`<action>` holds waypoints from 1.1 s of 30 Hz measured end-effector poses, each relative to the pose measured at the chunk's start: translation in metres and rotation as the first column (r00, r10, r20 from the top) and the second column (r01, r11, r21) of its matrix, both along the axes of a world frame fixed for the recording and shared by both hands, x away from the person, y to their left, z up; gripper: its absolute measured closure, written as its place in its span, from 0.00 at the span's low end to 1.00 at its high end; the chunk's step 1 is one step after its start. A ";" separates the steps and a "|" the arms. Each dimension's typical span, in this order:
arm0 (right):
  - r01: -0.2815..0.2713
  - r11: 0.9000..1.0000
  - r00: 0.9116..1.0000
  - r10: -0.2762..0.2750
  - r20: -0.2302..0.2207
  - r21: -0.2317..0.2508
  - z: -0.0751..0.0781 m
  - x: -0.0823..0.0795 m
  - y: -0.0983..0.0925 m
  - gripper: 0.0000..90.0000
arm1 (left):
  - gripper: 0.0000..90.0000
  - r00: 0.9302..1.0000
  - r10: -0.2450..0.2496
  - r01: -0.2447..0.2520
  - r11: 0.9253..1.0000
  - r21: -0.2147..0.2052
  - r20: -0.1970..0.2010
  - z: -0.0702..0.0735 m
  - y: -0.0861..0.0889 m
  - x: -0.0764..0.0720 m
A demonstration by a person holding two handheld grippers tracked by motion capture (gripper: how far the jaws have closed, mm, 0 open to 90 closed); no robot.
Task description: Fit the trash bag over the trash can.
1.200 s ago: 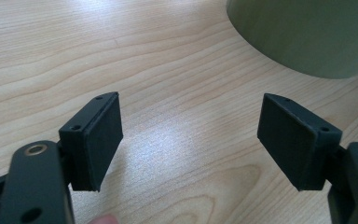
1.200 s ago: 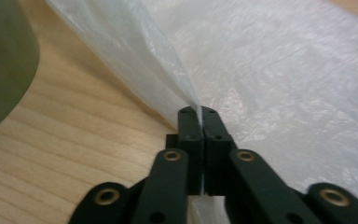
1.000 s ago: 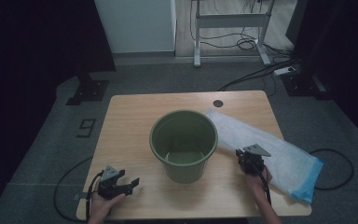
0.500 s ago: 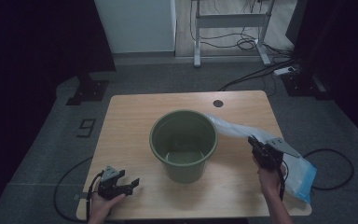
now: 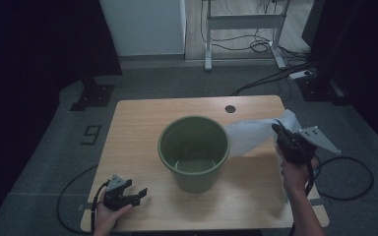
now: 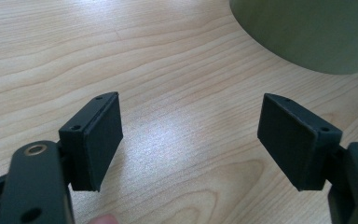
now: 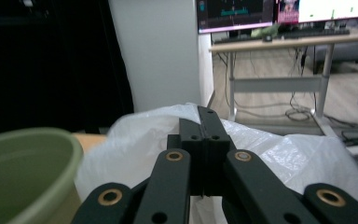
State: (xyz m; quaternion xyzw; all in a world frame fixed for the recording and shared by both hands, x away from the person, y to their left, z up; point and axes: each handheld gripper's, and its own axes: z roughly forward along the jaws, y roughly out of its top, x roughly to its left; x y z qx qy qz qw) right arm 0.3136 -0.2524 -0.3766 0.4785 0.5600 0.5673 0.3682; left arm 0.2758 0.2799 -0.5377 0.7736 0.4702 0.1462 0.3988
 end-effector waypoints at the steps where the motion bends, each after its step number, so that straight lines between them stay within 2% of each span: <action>1: 0.000 1.000 1.000 0.000 0.009 0.005 0.006 0.000 0.000 0.99 | 0.24 1.000 0.001 -0.001 1.000 -0.001 0.000 0.000 0.000 0.000; 7: -0.002 1.000 0.998 0.002 0.069 0.002 0.038 -0.004 0.003 0.99 | 0.24 1.000 0.004 -0.004 1.000 -0.004 0.001 0.000 0.001 0.000; 12: -0.019 1.000 0.992 0.020 0.125 -0.008 0.065 -0.012 0.007 0.99 | 0.24 1.000 0.002 -0.002 1.000 -0.003 0.000 0.000 0.001 0.000; 14: -0.019 1.000 0.991 0.021 0.128 -0.014 0.068 -0.013 0.007 0.99 | 0.24 1.000 0.002 -0.002 1.000 -0.003 -0.001 0.000 0.001 0.000; 20: -0.021 0.999 0.987 0.026 0.159 -0.035 0.090 -0.017 0.012 0.99 | 0.24 1.000 0.001 -0.001 1.000 0.000 -0.004 -0.001 0.000 -0.001; 23: -0.026 0.999 0.985 0.031 0.168 -0.034 0.098 -0.016 0.016 0.99 | 0.24 1.000 0.001 -0.001 1.000 0.001 -0.005 -0.001 0.001 -0.001; 33: -0.034 0.999 0.986 0.041 0.161 -0.042 0.100 -0.010 0.026 0.99 | 0.24 1.000 0.001 -0.001 1.000 -0.002 -0.007 -0.002 0.002 -0.001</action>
